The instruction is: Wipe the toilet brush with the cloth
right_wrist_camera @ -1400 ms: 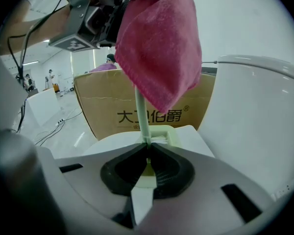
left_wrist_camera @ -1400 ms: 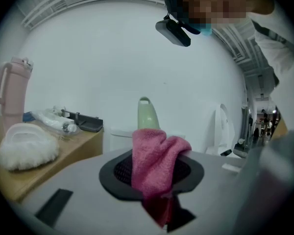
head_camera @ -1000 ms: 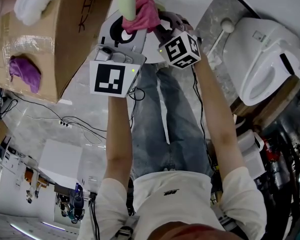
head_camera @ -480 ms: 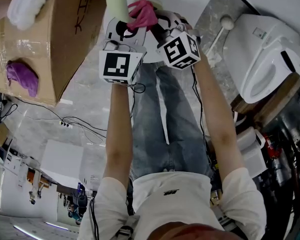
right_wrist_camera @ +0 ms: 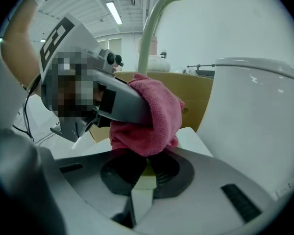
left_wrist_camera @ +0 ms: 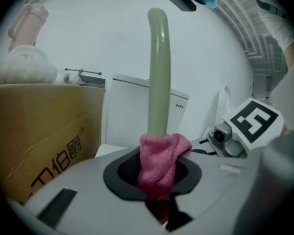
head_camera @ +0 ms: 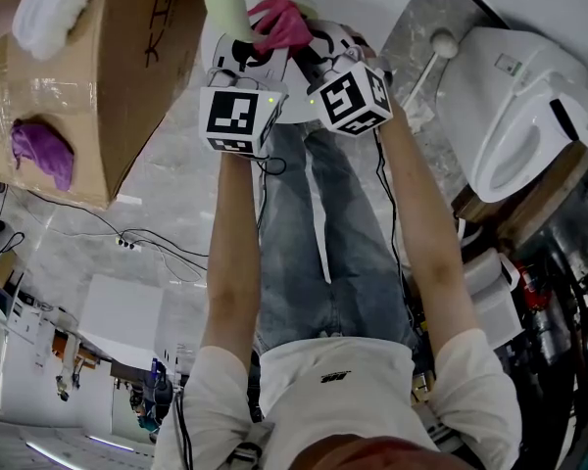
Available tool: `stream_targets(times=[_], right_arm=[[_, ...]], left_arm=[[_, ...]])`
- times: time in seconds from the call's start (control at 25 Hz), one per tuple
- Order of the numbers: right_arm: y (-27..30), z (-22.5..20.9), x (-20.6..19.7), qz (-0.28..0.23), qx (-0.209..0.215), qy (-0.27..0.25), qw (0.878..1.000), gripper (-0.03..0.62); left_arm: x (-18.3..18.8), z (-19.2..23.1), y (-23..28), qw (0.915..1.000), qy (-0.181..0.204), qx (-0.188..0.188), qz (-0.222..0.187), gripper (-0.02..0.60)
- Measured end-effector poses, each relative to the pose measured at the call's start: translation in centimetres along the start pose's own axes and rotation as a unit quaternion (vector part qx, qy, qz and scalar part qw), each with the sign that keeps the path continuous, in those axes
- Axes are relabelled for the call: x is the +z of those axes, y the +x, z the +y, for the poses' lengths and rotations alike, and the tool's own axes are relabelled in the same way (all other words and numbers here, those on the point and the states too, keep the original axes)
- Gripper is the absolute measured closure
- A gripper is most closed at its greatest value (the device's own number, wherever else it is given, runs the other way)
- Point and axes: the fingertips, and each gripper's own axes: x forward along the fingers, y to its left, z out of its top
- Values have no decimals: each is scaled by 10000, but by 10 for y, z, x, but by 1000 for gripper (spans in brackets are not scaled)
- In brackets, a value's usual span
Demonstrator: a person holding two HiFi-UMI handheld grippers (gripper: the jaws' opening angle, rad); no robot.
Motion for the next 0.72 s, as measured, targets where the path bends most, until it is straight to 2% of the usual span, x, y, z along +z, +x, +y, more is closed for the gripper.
stream_targets(times=[0.16, 0.36, 0.72], right_arm=[[0, 0, 1, 13, 4, 0, 10000, 572], [0, 0, 0, 58, -4, 2, 10000, 572], [1, 1, 2, 166, 65, 10, 9998, 572]], left_arm=[[9, -1, -4, 9999, 85, 36, 102, 511], [34, -3, -19, 9998, 183, -10, -16, 511], [103, -3, -45, 9985, -30, 122, -531, 509]])
